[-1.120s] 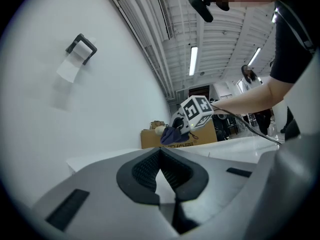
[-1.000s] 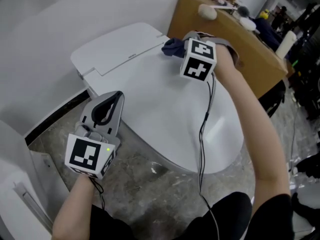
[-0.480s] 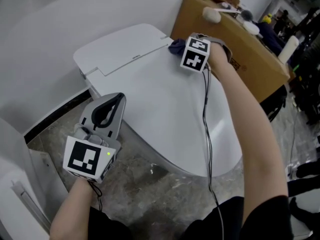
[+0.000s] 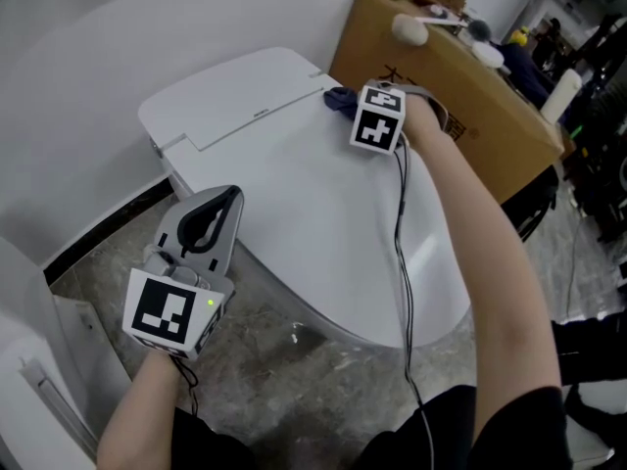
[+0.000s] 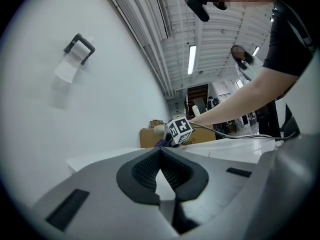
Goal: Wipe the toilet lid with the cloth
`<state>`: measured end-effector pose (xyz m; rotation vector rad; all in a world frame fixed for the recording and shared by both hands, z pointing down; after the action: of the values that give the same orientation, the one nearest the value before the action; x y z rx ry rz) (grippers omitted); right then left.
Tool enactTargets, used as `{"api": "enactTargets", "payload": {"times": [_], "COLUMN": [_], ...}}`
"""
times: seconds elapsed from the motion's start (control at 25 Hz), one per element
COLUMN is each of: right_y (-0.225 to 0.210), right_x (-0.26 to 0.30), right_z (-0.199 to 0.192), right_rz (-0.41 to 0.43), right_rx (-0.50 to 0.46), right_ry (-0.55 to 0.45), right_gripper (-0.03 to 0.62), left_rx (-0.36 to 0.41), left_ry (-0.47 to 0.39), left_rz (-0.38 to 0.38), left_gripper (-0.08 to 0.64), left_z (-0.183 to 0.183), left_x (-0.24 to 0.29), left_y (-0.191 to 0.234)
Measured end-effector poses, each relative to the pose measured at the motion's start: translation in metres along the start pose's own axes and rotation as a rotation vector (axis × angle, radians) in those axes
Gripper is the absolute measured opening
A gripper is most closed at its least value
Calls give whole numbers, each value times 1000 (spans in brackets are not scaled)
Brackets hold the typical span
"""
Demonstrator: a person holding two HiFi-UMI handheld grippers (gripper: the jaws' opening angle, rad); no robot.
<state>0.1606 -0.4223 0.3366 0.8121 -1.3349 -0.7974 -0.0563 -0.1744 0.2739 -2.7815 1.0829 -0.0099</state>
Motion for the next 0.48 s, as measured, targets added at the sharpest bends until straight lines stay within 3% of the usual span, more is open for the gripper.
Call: {"api": "enactTargets", "payload": {"times": [0.48], "right_y": [10], "right_x": [-16], "right_z": [2], "right_rz": [9], "right_rx": [-29], "right_ry": [-26], "right_gripper": [66], "left_rx": [-3], "left_ry": [19], "left_rz": [-9], "left_gripper": [11], "left_z": [-6], "left_x": [10], "left_y": [-1]}}
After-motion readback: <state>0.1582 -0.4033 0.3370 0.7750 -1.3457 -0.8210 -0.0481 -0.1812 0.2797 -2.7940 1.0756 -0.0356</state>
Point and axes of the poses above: the fingertips, and each gripper's own axes: x forward along the fingers, y to its left, z out of its top, the point moved 1 cm from there along -x, backward along the fingers, and after that the axes turned 12 degrees about -z, right-handed, at the moved point
